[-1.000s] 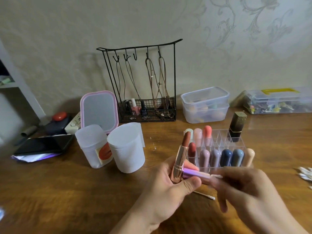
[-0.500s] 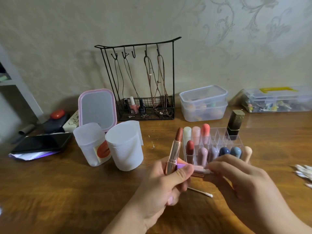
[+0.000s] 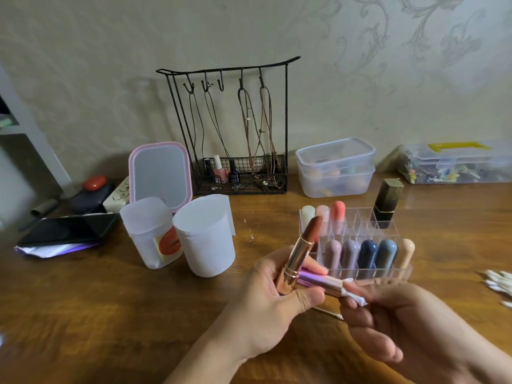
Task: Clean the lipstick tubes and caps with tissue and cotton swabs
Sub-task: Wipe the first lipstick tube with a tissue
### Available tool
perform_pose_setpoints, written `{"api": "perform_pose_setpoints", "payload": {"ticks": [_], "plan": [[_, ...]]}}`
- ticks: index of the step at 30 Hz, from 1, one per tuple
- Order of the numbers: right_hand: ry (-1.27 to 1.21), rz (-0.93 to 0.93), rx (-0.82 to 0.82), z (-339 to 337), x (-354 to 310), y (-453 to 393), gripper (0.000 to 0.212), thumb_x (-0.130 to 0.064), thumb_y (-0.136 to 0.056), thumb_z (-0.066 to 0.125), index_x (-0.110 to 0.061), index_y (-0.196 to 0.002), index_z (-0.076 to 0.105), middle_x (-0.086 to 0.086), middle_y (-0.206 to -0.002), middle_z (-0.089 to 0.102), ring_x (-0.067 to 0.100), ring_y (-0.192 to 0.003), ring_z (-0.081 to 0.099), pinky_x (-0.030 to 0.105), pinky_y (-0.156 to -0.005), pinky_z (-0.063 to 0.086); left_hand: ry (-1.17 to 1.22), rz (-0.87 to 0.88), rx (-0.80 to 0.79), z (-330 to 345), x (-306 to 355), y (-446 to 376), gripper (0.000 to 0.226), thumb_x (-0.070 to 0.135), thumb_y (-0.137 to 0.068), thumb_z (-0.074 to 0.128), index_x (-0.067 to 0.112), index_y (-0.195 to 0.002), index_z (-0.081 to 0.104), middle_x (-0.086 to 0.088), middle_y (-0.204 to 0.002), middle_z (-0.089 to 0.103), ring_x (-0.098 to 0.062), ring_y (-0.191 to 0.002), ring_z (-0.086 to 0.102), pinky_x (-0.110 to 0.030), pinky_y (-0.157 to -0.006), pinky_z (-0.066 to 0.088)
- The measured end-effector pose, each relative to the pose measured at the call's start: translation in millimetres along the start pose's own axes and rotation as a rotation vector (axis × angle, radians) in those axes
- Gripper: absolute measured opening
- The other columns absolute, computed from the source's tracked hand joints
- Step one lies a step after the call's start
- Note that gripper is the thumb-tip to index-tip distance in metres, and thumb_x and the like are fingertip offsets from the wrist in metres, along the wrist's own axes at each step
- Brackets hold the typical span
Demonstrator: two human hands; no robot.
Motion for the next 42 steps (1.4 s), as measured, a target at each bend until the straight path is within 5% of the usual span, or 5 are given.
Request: {"api": "perform_pose_setpoints", "payload": {"ticks": [18,26,34,39,42], "plan": [[0.087,-0.172,0.030,-9,1,-3,0.028,-0.024,-0.056,0.080,-0.006,-0.058,0.059,0.012,-0.059,0.039,0.018,-0.035,0.035,0.021,-0.031,0.024,0.698,-0.036,0.040,-27,-12,-8,0.021,0.021,-0.082,0.070,0.011,-0.101,0.069,-0.011,-0.079,0.056,-0.007,-0.039,0.034,-0.017,-0.036,0.027],[1.746,-0.695,0.407,-1,34,-7,0.042,-0.072,-0.077,0.036,-0.039,-0.088,0.060,-0.023,-0.081,0.058,0.004,-0.072,0.060,0.022,-0.062,0.053,0.894,-0.131,0.002,-21,-15,-9,0.017,0.020,-0.087,0.058,0.010,-0.094,0.069,-0.011,-0.077,0.055,-0.007,-0.038,0.034,-0.016,-0.036,0.026],[1.227,-0.832,0.416,6,23,-7,0.050,-0.076,-0.065,0.062,-0.052,-0.109,0.064,-0.019,-0.082,0.061,0.005,-0.060,0.056,0.011,-0.053,0.041,1.025,-0.187,-0.063,-5,-22,-9,0.028,0.030,-0.080,0.072,0.009,-0.092,0.057,-0.002,-0.069,0.047,-0.006,-0.039,0.030,-0.017,-0.036,0.023],[0.745,-0.797,0.135,3,21,-14,0.062,-0.069,-0.059,0.078,-0.042,-0.114,0.070,-0.007,-0.106,0.064,0.029,-0.086,0.066,0.046,-0.070,0.061,0.937,-0.149,-0.304,12,-21,0,0.030,0.034,-0.069,0.084,0.014,-0.086,0.069,0.003,-0.065,0.059,-0.002,-0.038,0.036,-0.015,-0.038,0.029],[0.541,-0.823,0.101,2,13,-13,0.057,-0.067,-0.060,0.078,-0.023,-0.095,0.077,0.002,-0.092,0.068,0.012,-0.070,0.062,0.020,-0.053,0.050,0.920,-0.152,-0.301,15,-18,-2,0.043,0.052,-0.079,0.070,0.016,-0.102,0.068,0.003,-0.071,0.058,-0.004,-0.041,0.037,-0.018,-0.042,0.029]]}}
Point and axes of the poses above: each hand's wrist, its own y-axis away from the middle knuckle, its own z-axis out of the palm, x = y × z, the point moved 1 cm from there along -y, towards the middle knuckle
